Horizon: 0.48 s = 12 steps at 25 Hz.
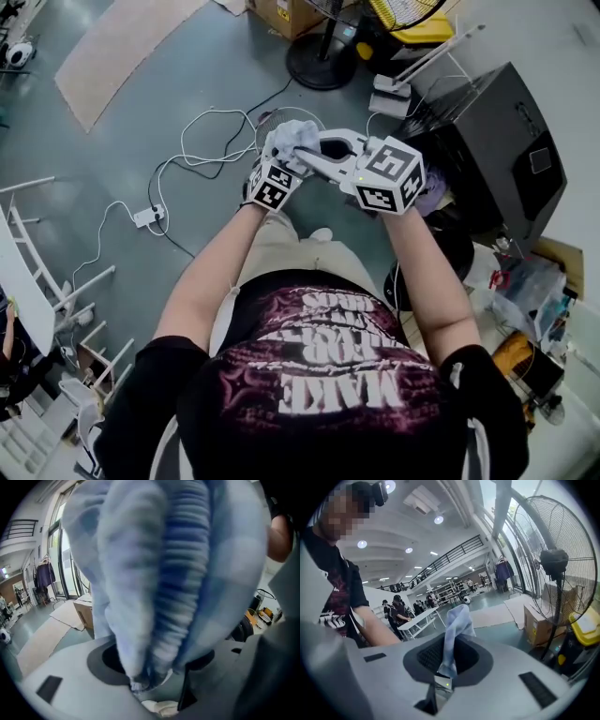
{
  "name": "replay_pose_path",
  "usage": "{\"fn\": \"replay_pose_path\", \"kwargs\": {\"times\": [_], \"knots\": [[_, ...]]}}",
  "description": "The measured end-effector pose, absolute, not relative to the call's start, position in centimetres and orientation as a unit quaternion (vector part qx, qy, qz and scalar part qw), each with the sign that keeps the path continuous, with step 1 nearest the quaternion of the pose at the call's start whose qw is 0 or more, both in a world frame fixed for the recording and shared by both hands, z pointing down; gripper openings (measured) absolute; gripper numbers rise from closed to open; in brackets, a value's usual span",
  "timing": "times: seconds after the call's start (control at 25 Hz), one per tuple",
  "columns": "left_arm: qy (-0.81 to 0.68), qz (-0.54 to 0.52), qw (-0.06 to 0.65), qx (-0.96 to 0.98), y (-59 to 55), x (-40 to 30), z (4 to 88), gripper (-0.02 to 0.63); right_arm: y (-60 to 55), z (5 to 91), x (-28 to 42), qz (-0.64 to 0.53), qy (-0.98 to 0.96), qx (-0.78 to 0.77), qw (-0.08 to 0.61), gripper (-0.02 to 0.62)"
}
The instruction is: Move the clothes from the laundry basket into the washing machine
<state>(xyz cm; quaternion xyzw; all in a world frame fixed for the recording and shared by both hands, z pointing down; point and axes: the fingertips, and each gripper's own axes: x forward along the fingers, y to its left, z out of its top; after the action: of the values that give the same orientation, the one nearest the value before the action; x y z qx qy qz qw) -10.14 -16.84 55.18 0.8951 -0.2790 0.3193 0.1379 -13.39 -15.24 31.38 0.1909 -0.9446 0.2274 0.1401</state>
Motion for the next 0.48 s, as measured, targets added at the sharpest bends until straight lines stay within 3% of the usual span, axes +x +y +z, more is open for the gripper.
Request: {"fn": "replay_pose_path", "kwargs": {"times": [0.12,0.48], "knots": [[-0.303,0.320,0.141,0.886,-17.6,-10.9,55.1,0.051,-15.3,32.1,-12.9,0.213,-0.940,0.214,0.161,0.038],[-0.338,0.287,0.207,0.872,-18.2,-13.7,54.6,0.021,-17.8,36.8,-9.4,0.123,-0.899,0.312,0.283,0.038]]}}
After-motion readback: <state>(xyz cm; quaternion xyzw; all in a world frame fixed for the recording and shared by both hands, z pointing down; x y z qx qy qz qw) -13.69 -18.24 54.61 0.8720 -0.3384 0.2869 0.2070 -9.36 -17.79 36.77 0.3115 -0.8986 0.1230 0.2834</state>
